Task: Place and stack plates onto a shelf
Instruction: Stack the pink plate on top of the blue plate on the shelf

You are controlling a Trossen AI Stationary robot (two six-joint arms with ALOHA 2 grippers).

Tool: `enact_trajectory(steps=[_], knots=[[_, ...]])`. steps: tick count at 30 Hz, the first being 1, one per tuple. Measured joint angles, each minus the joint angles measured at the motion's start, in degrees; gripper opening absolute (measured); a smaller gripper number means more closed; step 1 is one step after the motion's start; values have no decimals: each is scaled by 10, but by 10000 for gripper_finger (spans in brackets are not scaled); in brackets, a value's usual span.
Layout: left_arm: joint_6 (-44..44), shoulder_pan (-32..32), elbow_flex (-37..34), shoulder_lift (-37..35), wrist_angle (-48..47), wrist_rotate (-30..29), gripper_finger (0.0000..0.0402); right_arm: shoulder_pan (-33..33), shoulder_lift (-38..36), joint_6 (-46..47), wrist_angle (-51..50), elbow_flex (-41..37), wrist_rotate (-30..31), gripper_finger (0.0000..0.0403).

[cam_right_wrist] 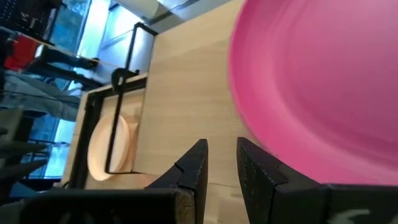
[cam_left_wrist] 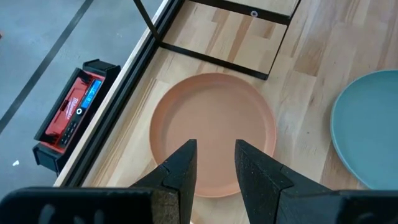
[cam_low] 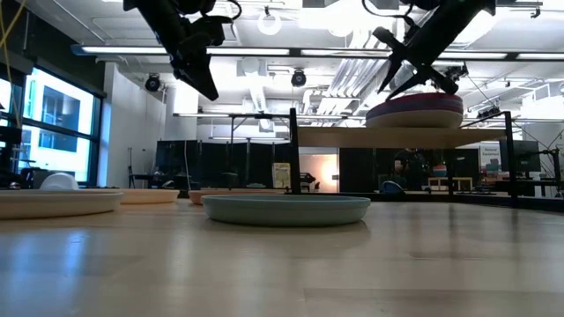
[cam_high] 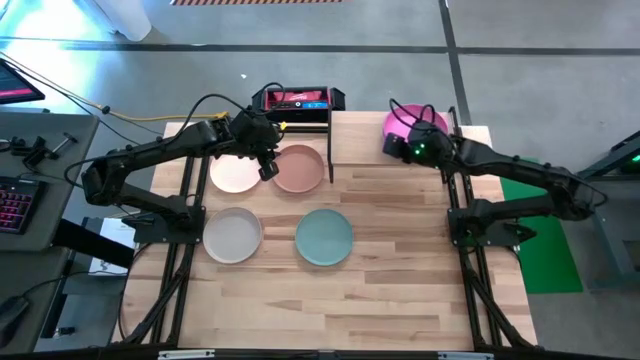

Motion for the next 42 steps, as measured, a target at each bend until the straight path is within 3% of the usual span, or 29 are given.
enact_trajectory(steps=[14, 26, 42], knots=[[-11, 0, 0, 0, 1, 0, 97, 22, 9, 2, 7, 78, 23, 40], [-9, 0, 0, 0, 1, 0, 97, 36, 136, -59, 190, 86, 17, 36], [-9, 0, 0, 0, 0, 0, 97, 23, 218, -60, 251, 85, 6, 36]])
